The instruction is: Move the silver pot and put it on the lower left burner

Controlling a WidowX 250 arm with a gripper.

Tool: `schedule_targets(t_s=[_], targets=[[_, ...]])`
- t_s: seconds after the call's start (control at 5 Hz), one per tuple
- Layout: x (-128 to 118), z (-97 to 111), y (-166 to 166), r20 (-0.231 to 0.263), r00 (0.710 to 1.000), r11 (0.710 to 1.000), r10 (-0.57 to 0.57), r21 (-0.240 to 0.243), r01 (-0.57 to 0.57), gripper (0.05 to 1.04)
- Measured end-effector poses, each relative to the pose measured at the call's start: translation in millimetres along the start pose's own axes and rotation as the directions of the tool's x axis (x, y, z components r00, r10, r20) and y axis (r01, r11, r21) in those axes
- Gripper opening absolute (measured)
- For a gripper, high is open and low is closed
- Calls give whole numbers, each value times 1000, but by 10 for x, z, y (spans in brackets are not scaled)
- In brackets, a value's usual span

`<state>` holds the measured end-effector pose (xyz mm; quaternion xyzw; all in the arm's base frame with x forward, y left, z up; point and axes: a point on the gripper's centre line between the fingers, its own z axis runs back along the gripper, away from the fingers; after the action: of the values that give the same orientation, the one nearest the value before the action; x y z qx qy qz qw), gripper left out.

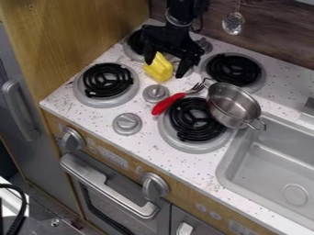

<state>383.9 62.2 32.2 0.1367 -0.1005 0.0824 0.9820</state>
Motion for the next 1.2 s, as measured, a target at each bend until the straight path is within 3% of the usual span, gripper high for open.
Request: schedule_targets(t_s=[0.2,0.4,0.8,1.0,1.2], targets=[[-79,-141,-37,-42,999,1000,-14,5,14,999],[-34,-75,-224,-33,998,998,-48,38,49,999],[173,314,-925,70,989,991,-131,19,130,999],[221,365,-1230,94,988,991,-126,-26,129,999],[209,166,-1430,34,996,992,-87,-90,89,999]])
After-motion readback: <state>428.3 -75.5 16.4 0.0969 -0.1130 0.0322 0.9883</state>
